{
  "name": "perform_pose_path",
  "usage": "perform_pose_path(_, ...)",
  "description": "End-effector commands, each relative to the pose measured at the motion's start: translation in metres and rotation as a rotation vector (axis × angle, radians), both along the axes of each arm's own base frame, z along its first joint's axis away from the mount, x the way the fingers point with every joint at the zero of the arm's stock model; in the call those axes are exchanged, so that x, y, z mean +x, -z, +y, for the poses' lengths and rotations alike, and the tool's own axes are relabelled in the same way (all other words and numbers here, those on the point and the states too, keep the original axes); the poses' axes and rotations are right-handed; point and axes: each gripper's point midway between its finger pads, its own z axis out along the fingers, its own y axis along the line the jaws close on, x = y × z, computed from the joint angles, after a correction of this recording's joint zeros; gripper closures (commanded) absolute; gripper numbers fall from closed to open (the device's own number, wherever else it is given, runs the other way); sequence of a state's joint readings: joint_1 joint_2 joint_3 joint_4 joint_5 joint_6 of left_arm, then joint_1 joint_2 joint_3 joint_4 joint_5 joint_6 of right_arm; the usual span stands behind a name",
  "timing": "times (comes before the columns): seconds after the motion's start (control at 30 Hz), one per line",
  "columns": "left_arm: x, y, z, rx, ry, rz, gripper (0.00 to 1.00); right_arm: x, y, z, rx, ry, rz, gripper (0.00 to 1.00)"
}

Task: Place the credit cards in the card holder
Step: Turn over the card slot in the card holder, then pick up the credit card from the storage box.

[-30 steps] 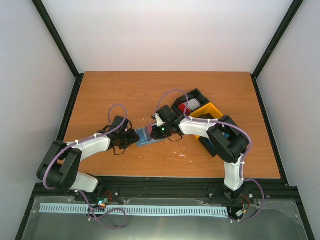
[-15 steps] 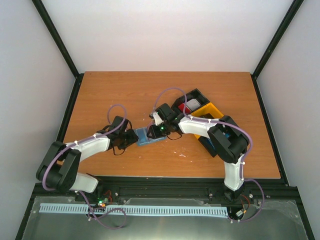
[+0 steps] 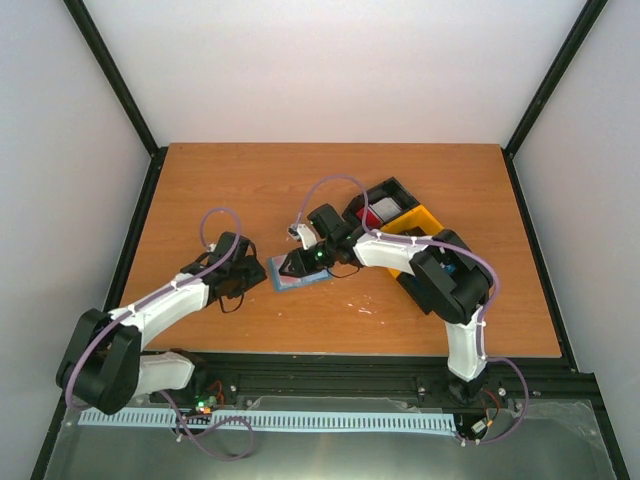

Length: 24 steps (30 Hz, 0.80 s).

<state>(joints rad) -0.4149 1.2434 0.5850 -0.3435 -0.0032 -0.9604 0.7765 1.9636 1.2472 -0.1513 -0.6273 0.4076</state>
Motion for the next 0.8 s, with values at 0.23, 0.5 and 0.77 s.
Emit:
perform_pose_path(0.23,0.009,-0.031,-0.004,-0.041,0.025,-0.132,0.46,0.004,-0.009,0.015,0.035,-0.016,-0.002,0.63)
perform_pose_path(0.5,0.024,-0.074,-0.021,-0.108,0.123,-0.317,0.38,0.067,-0.08,-0.047,-0.026,0.176,-0.231,0.62)
perform_pose_path(0.77,0.045,-0.106,-0.045,-0.119,0.269,-0.452,0.29,0.143,-0.089,-0.166,-0.177,0.39,-0.268,0.6)
